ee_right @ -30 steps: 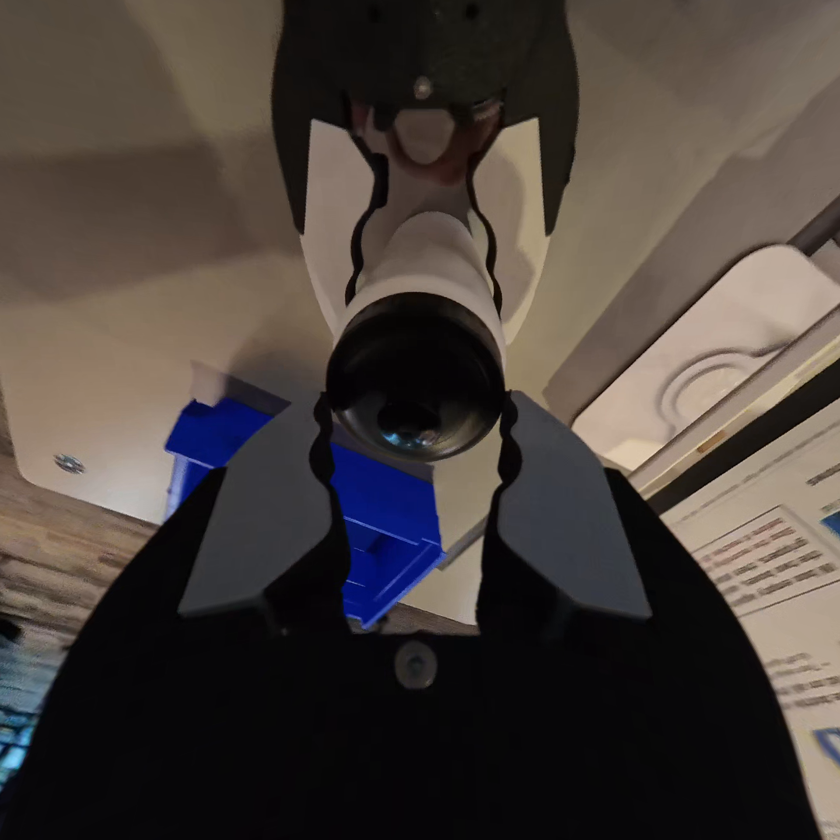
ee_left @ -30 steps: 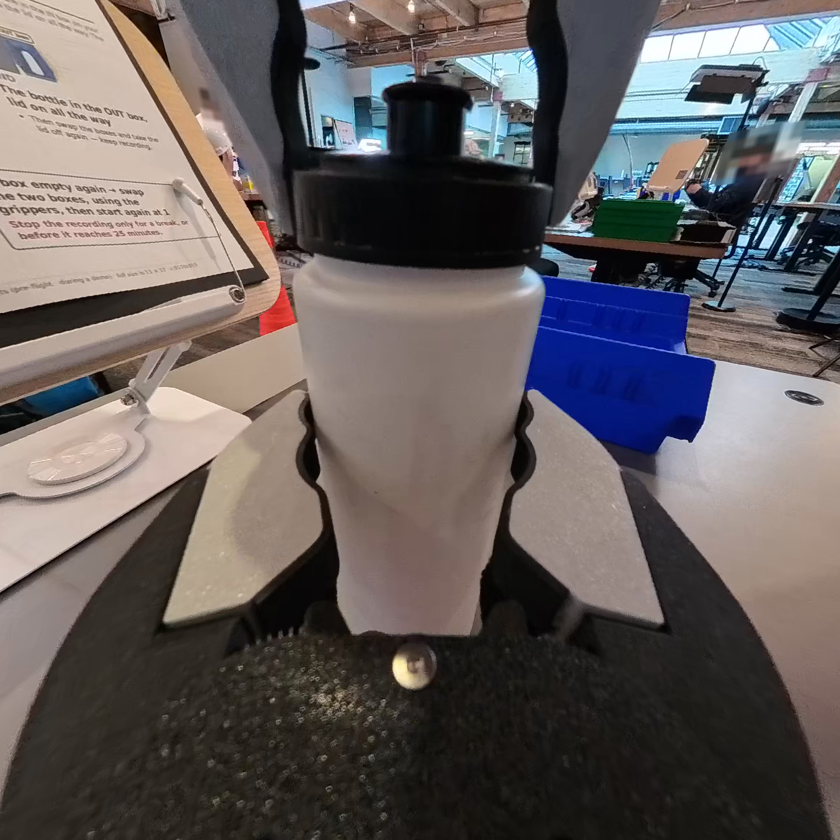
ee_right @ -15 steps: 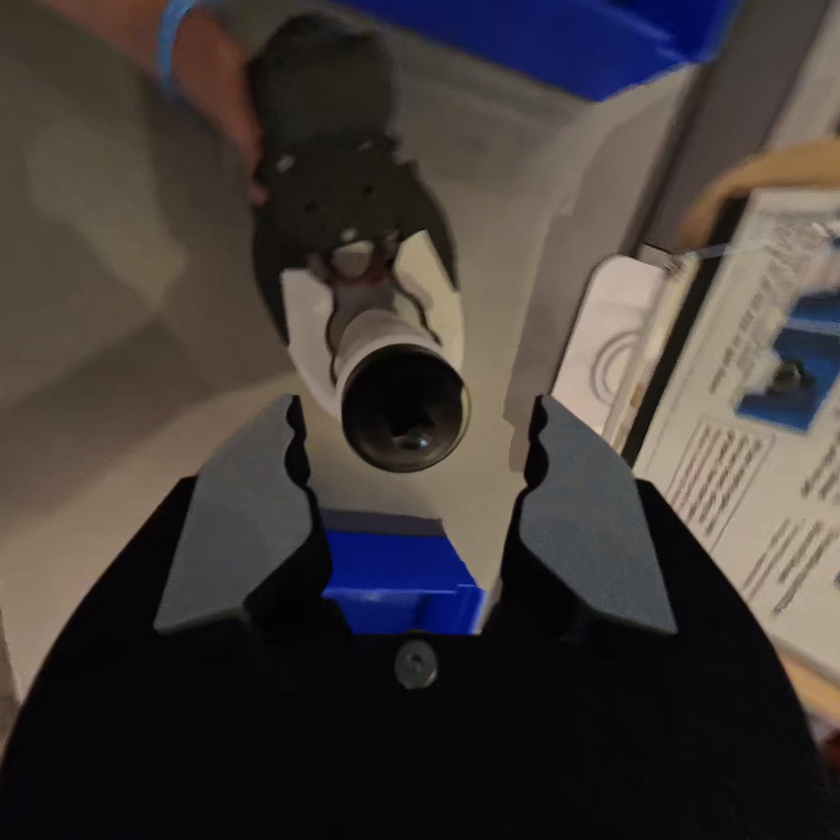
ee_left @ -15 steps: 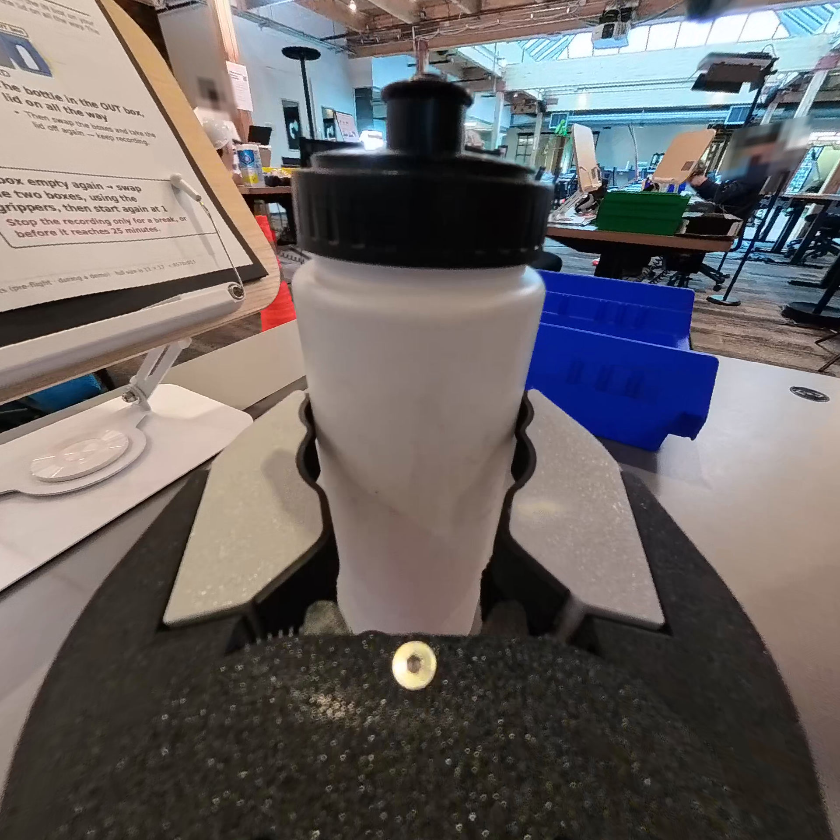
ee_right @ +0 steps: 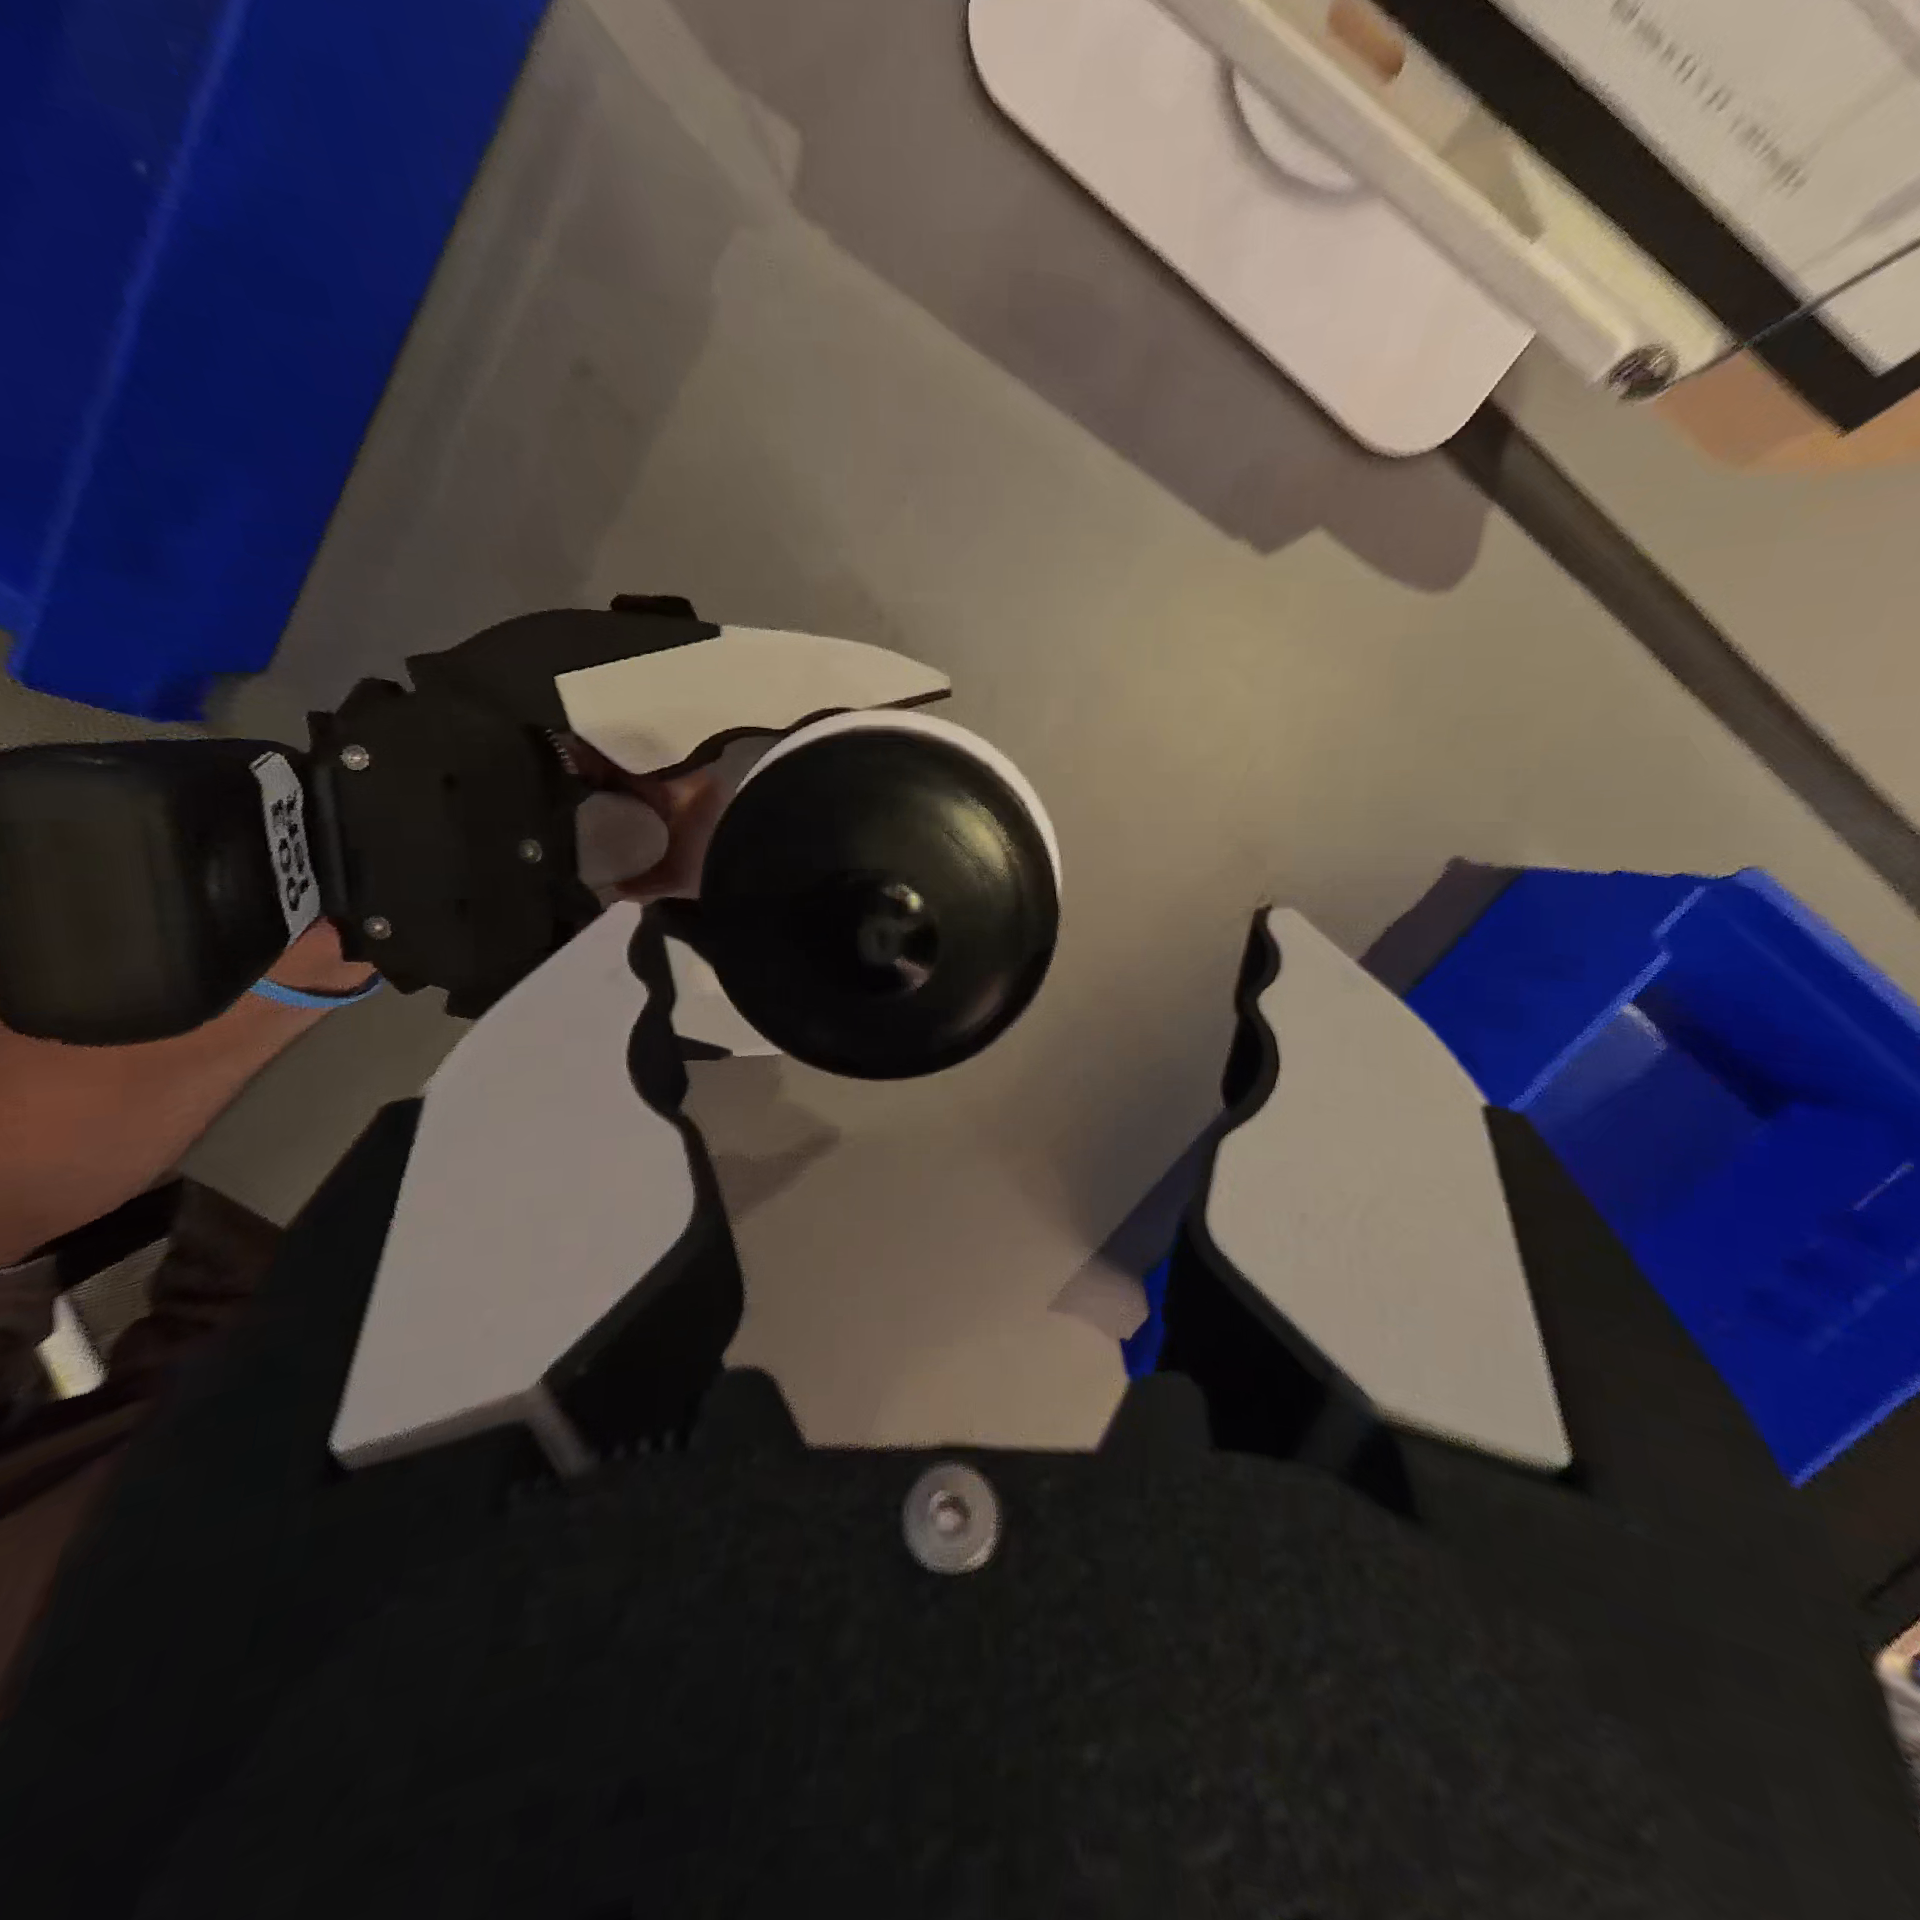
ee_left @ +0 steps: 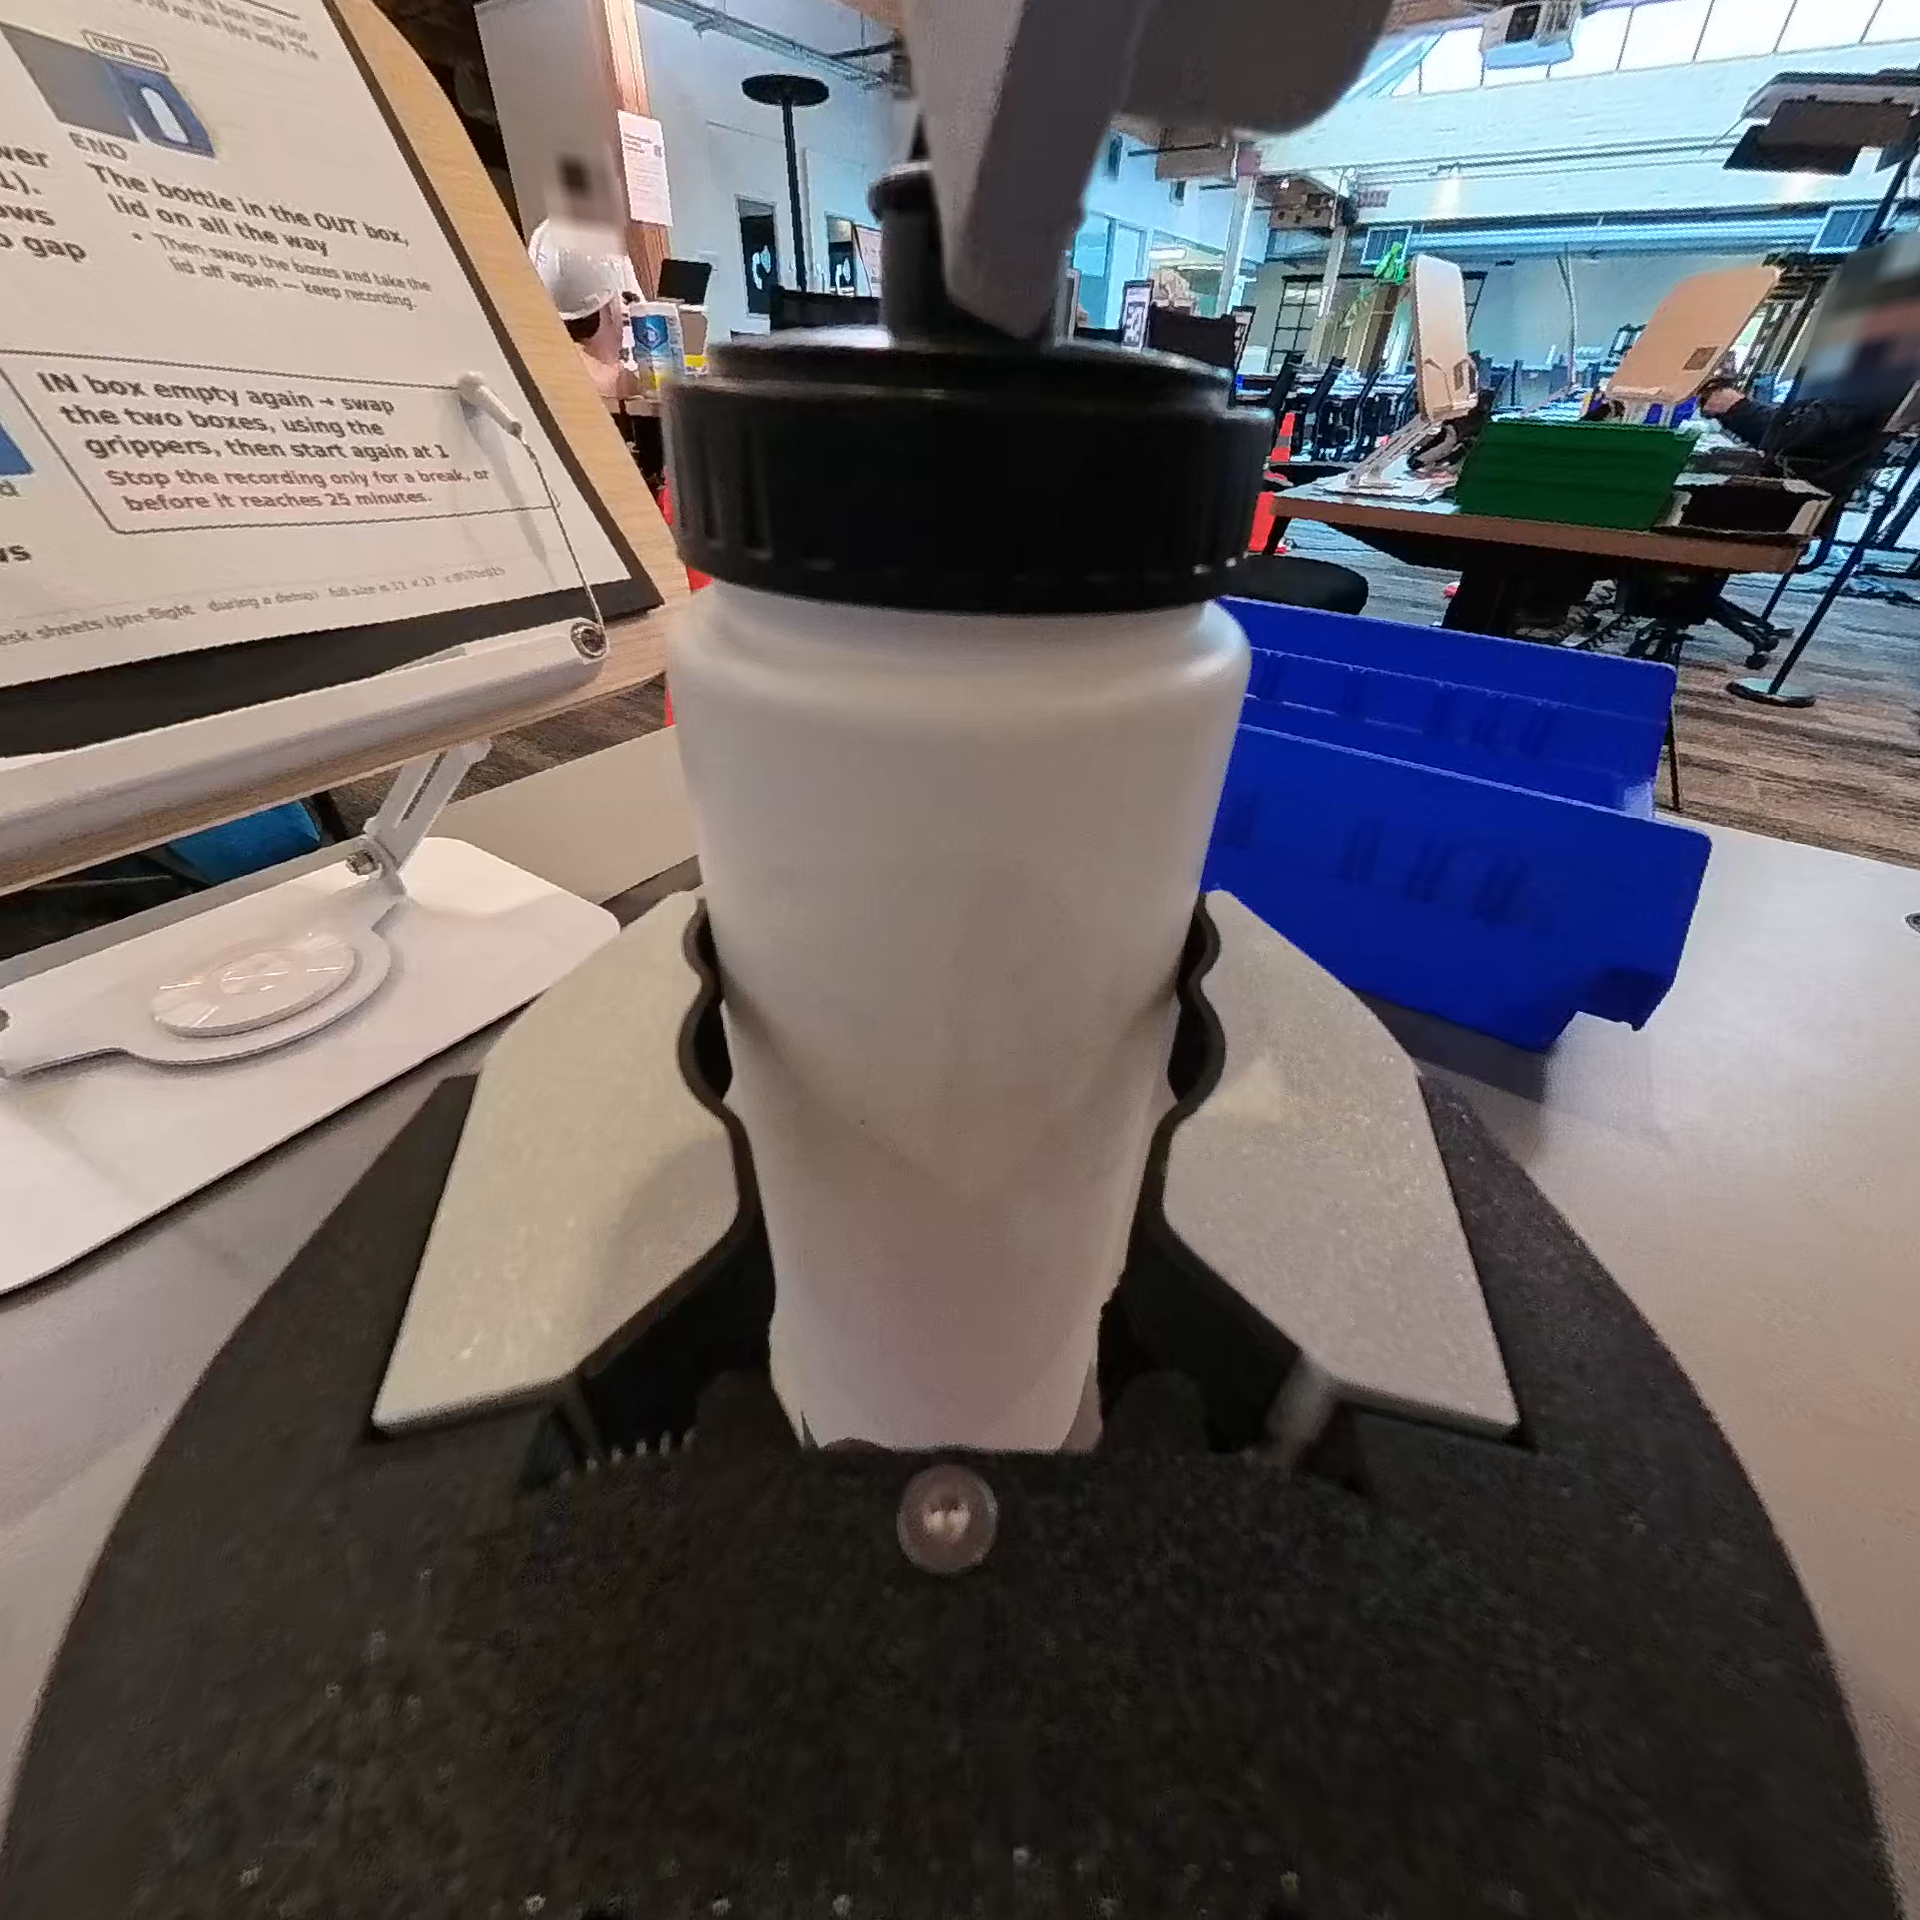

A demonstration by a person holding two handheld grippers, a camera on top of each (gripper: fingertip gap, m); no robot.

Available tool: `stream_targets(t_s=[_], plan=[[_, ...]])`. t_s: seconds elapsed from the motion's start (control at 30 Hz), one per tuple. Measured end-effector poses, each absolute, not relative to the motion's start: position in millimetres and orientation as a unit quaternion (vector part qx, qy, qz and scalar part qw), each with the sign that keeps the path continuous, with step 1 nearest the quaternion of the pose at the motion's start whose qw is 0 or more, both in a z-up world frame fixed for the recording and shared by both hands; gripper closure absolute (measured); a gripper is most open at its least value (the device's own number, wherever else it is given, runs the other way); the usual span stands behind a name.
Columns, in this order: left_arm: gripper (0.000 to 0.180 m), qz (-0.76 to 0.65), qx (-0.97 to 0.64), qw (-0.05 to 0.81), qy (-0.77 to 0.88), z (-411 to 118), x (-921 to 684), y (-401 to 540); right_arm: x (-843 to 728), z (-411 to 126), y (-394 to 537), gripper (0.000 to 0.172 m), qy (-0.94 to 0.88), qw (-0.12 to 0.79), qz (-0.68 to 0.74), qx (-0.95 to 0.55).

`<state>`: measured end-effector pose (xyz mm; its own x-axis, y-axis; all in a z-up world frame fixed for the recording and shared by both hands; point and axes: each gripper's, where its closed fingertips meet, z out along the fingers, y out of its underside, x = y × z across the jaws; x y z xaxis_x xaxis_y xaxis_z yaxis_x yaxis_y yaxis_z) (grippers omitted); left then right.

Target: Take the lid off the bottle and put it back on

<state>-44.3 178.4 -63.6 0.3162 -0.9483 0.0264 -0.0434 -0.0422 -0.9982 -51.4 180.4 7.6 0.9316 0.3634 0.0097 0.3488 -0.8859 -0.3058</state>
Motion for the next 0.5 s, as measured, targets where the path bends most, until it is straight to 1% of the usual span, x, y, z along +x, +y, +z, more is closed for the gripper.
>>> stream_targets(t_s=[0.1, 0.17, 0.2, 0.23, 0.3, 0.5], plan=[[0.097, -0.410, -0.595, 0.551, 0.417, -63.8, -44.3, 178.6, -52.7, -1.4, 175.9, 0.070, -0.164, 0.122, 0.023, -0.979], [0.097, -0.412, -0.596, 0.550, 0.416, -63.9, -44.6, 179.2, -52.9, -4.9, 176.7, 0.080, -0.161, 0.115, 0.022, -0.980], [0.097, -0.413, -0.596, 0.549, 0.415, -63.9, -44.9, 179.6, -57.9, -6.2, 175.8, 0.088, -0.158, 0.110, 0.041, -0.981], [0.097, -0.415, -0.596, 0.549, 0.415, -63.9, -45.1, 179.7, -64.5, -6.5, 173.7, 0.101, -0.153, 0.100, 0.067, -0.981], [0.097, -0.419, -0.594, 0.547, 0.414, -63.9, -45.6, 180.0, -65.7, -6.5, 174.1, 0.101, -0.167, 0.091, 0.064, -0.980], [0.097, -0.425, -0.590, 0.544, 0.419, -64.1, -45.2, 178.9, -64.0, -6.2, 172.7, 0.101, -0.314, 0.050, 0.059, -0.946]])
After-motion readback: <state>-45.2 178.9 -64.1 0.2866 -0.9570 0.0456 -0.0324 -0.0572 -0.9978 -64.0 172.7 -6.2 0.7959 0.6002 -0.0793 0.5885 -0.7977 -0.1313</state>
